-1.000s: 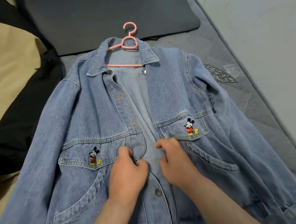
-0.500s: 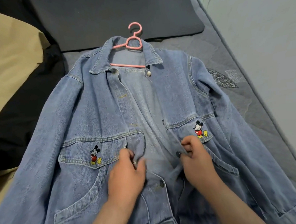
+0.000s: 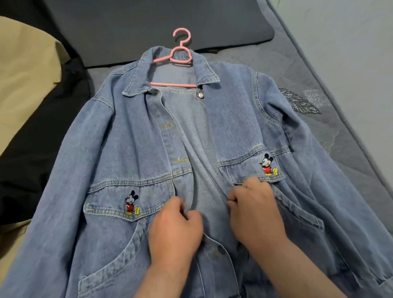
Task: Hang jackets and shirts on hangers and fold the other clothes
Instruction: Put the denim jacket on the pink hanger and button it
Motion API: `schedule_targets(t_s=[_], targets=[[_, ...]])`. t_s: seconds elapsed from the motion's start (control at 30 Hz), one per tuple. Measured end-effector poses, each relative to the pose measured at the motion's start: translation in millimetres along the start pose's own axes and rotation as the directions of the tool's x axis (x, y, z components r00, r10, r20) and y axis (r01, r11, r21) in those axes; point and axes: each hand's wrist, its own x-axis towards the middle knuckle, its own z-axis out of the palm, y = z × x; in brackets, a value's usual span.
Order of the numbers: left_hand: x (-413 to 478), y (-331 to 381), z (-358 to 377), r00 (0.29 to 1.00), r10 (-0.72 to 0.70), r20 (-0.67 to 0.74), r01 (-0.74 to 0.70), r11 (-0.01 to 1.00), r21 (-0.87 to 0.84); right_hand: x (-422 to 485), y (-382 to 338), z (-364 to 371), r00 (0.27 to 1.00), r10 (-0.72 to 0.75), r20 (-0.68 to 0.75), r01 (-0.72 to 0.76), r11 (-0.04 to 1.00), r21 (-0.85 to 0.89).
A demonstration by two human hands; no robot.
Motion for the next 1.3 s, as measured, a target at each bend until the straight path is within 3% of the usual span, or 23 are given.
schedule_targets(t_s=[0.1,0.2,0.27,0.37,0.47,0.57,0.7,1.0,1.13,1.3], targets=[[4.1,-6.7,8.2,0.994,0.038,0.103,-0.013,0.972,-0.235,-3.3,-24.3,-1.3,0.999,0.01,0.054,-0.027,0.947,0.319],[8.3,-13.8,5.1,0.96,-0.053,0.276,0.208,0.795,-0.569,-3.5,-38.9,8.5,0.97,0.091,0.226,-0.205,0.809,0.551],[11.0,-21.9,1.7,0.916,-0.082,0.392,0.341,0.673,-0.656,-2.8,-38.1,18.9,0.947,0.131,0.294,-0.29,0.743,0.603],[12.8,-23.1,-2.1,0.9,-0.058,0.433,0.344,0.704,-0.621,-3.3,-34.3,28.8,0.932,0.156,0.328,-0.339,0.7,0.629],[15.1,-17.1,-0.3,0.938,-0.013,0.346,0.184,0.865,-0.467,-4.5,-35.5,33.1,0.938,0.127,0.322,-0.302,0.755,0.582],[17.3,-12.7,-2.2,0.955,0.016,0.296,0.098,0.926,-0.365,-5.4,-36.4,34.5,0.947,0.114,0.302,-0.274,0.777,0.566],[16.4,-11.9,-5.6,0.976,-0.012,0.218,0.094,0.924,-0.37,-3.7,-37.6,38.7,0.944,0.148,0.294,-0.303,0.74,0.601],[8.0,-8.4,-5.6,0.996,-0.017,0.089,0.035,0.976,-0.214,-3.2,-30.1,29.7,0.914,0.141,0.381,-0.401,0.468,0.787],[6.0,-12.1,-4.9,0.984,0.083,0.159,-0.03,0.95,-0.31,-4.4,-29.6,28.5,0.905,0.164,0.392,-0.424,0.419,0.803],[1.6,-21.0,1.9,0.992,0.078,0.097,-0.029,0.906,-0.423,-7.5,-26.8,29.3,0.905,0.168,0.39,-0.425,0.388,0.818]])
